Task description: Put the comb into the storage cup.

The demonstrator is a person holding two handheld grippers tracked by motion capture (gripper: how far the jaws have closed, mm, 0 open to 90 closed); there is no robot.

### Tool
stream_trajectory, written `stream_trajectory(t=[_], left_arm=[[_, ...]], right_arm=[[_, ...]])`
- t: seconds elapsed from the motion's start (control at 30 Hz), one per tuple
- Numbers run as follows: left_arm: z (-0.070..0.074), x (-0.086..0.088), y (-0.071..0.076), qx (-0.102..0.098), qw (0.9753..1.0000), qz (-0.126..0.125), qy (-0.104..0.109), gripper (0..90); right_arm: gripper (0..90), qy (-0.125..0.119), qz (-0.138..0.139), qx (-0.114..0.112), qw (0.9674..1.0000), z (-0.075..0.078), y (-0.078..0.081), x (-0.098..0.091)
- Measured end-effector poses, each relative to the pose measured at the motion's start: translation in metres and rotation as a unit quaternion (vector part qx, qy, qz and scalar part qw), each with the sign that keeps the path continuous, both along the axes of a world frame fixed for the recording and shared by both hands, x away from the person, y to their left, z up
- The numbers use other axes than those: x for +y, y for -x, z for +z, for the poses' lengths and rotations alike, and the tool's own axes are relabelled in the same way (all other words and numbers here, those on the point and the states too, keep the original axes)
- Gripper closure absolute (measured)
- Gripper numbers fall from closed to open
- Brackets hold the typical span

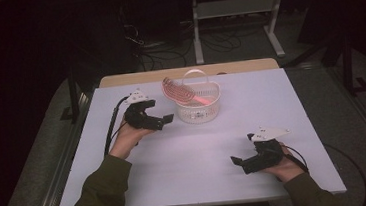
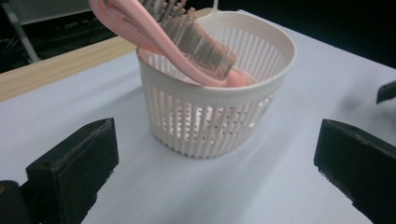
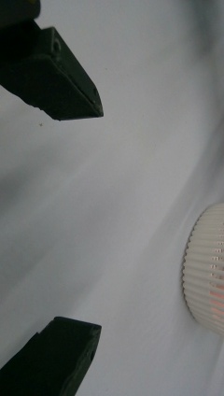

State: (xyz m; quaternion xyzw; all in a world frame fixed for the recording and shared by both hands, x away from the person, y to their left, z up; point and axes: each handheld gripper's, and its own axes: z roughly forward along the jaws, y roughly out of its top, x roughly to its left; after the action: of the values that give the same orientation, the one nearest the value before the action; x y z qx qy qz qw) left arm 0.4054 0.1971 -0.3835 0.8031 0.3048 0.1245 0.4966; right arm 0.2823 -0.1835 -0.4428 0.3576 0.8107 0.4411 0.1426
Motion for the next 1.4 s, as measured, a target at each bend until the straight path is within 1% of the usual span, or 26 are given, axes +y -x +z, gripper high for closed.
stream_trajectory(t=[0.07, 0.2, 0.3, 0.37, 0.6, 0.8, 0.97, 1.03, 1.2, 1.27, 1.4], left_arm=[[0.0, 0.001, 0.004, 0.0, 1.0, -0.005, -0.005, 0.0], [-0.002, 0.004, 0.012, -0.004, 0.9999, -0.012, -0.005, 0.0], [-0.004, 0.008, 0.018, -0.004, 0.9997, -0.018, -0.013, 0.0], [-0.005, 0.01, 0.022, -0.006, 0.9997, -0.021, -0.014, 0.0], [-0.009, 0.018, 0.036, -0.007, 0.9995, -0.025, -0.02, 0.0], [-0.013, 0.025, 0.051, -0.013, 0.9983, -0.031, -0.046, 0.0], [-0.019, 0.033, 0.06, -0.003, 0.9979, -0.034, -0.055, 0.0], [-0.021, 0.036, 0.064, -0.005, 0.9978, -0.03, -0.059, 0.0], [-0.025, 0.043, 0.073, 0.0, 0.9975, -0.027, -0.065, 0.0], [-0.027, 0.046, 0.076, 0.001, 0.9971, -0.028, -0.071, 0.0], [-0.03, 0.051, 0.083, 0.005, 0.9968, -0.032, -0.072, 0.1]], right_arm=[[0.0, 0.0, 0.0, 0.0, 1.0, 0.0, 0.0, 0.0], [0.0, 0.001, -0.001, 0.0, 1.0, 0.0, 0.0, 0.0], [0.0, 0.001, -0.001, -0.001, 1.0, 0.0, 0.0, 0.0], [0.0, 0.001, -0.001, -0.001, 1.0, 0.0, 0.0, 0.0], [0.0, 0.002, -0.002, -0.002, 1.0, 0.0, 0.0, 0.0], [0.0, 0.0, -0.004, -0.003, 1.0, 0.001, 0.0, -0.001], [0.0, 0.002, -0.002, -0.003, 1.0, 0.0, 0.001, 0.0], [0.0, 0.003, -0.002, -0.001, 1.0, 0.0, 0.0, -0.001], [0.0, 0.005, -0.003, 0.004, 1.0, 0.0, 0.001, -0.001], [0.0, 0.006, -0.002, 0.005, 1.0, 0.0, 0.001, -0.002], [0.0, 0.007, 0.0, 0.006, 1.0, 0.0, 0.001, -0.001]])
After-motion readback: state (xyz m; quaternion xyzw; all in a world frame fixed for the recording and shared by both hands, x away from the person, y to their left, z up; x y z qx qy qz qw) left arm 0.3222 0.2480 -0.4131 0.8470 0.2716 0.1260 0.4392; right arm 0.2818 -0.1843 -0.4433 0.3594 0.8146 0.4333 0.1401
